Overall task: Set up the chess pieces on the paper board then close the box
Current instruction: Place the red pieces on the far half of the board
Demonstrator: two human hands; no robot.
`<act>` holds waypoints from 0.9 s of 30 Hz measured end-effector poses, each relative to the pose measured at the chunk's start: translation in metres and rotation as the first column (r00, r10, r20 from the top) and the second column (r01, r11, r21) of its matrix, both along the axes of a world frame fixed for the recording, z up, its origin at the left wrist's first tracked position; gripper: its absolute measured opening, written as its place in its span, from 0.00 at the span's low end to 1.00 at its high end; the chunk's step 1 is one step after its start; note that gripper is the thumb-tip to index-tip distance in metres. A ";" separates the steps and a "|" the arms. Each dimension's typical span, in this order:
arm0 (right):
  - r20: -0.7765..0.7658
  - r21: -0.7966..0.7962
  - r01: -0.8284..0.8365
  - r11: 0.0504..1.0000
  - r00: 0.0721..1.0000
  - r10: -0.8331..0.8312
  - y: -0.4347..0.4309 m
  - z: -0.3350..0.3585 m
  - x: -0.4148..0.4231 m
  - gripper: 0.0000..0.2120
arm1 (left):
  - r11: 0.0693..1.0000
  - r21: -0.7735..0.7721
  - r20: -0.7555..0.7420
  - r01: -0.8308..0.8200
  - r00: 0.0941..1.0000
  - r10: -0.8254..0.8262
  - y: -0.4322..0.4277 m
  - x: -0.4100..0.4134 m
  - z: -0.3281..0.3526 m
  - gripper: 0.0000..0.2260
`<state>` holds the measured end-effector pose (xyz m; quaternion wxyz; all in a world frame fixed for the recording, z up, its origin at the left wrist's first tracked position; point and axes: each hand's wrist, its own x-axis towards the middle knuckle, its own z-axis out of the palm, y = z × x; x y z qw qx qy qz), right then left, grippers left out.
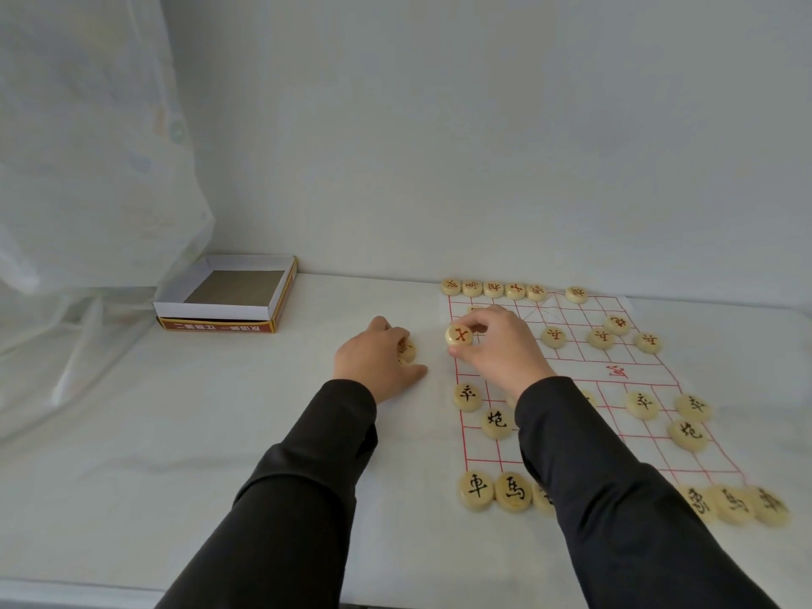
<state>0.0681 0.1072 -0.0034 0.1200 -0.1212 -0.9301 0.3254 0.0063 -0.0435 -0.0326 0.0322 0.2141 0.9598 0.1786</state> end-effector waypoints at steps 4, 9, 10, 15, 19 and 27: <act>-0.001 -0.040 0.020 0.999 1.000 -0.020 0.006 0.003 0.001 0.15 | 0.996 0.077 0.033 0.036 0.999 -0.038 -0.008 -0.005 -0.004 0.22; -0.008 -0.077 0.037 0.996 0.999 -0.037 0.010 0.005 0.002 0.14 | 0.995 0.087 -0.015 0.051 0.999 -0.050 -0.008 -0.004 -0.006 0.19; -0.007 -0.091 0.046 0.995 0.999 -0.047 0.013 0.005 0.003 0.14 | 0.995 0.083 -0.021 0.062 0.998 -0.060 -0.007 -0.003 -0.006 0.22; 0.006 -0.119 0.086 0.989 0.996 -0.085 0.020 0.008 0.008 0.17 | 0.994 0.024 -0.087 0.109 0.990 -0.106 0.000 0.002 -0.008 0.25; 0.022 -0.103 0.067 0.992 0.998 -0.065 0.016 0.008 0.008 0.17 | 0.992 0.040 -0.122 0.121 0.986 -0.115 0.004 0.003 -0.009 0.19; 0.047 -0.126 0.083 0.989 0.996 -0.078 0.018 0.009 0.012 0.18 | 0.985 0.068 -0.061 0.159 0.986 -0.155 0.008 0.002 -0.006 0.17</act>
